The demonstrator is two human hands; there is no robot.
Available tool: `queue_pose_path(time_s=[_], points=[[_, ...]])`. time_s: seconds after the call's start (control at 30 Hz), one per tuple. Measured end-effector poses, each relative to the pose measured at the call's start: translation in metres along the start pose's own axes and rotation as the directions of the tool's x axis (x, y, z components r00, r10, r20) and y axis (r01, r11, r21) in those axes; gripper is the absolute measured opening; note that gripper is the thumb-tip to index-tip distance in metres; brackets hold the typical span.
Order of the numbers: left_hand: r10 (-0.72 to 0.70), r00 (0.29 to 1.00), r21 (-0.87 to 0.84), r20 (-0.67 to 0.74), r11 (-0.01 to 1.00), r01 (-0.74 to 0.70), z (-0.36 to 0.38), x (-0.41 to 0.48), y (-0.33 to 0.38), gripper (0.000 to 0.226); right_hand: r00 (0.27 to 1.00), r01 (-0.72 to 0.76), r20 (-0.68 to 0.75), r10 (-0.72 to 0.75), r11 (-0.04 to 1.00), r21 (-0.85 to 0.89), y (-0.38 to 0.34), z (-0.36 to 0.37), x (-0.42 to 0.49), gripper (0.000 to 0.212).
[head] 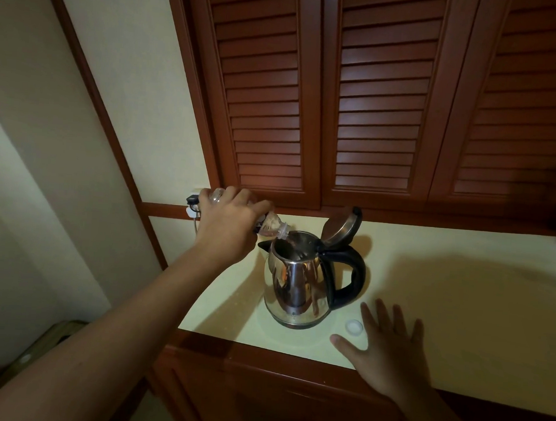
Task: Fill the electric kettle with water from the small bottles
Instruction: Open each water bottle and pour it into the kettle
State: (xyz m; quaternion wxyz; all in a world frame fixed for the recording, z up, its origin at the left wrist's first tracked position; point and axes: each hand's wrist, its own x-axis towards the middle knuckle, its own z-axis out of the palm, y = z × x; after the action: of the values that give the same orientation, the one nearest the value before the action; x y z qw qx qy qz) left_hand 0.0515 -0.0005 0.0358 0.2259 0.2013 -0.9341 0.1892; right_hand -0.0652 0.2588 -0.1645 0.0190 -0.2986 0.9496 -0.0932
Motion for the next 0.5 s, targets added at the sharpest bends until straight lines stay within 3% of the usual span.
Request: queue_pose_path(time_s=[0.27,0.5], points=[[0.046,0.998,0.036,-0.031,0.998,-0.045,0.004,0.004,0.0,0.064,0.995,0.032,-0.097,-0.023,0.995,0.097,0.002,0.003,-0.001,0.102],[0.175,0.979,0.11,-0.1,0.98,-0.164,0.004,0.012,0.002,0.07,0.963,0.159,-0.244,-0.117,0.974,0.163,0.013,0.018,0.003,0.067]])
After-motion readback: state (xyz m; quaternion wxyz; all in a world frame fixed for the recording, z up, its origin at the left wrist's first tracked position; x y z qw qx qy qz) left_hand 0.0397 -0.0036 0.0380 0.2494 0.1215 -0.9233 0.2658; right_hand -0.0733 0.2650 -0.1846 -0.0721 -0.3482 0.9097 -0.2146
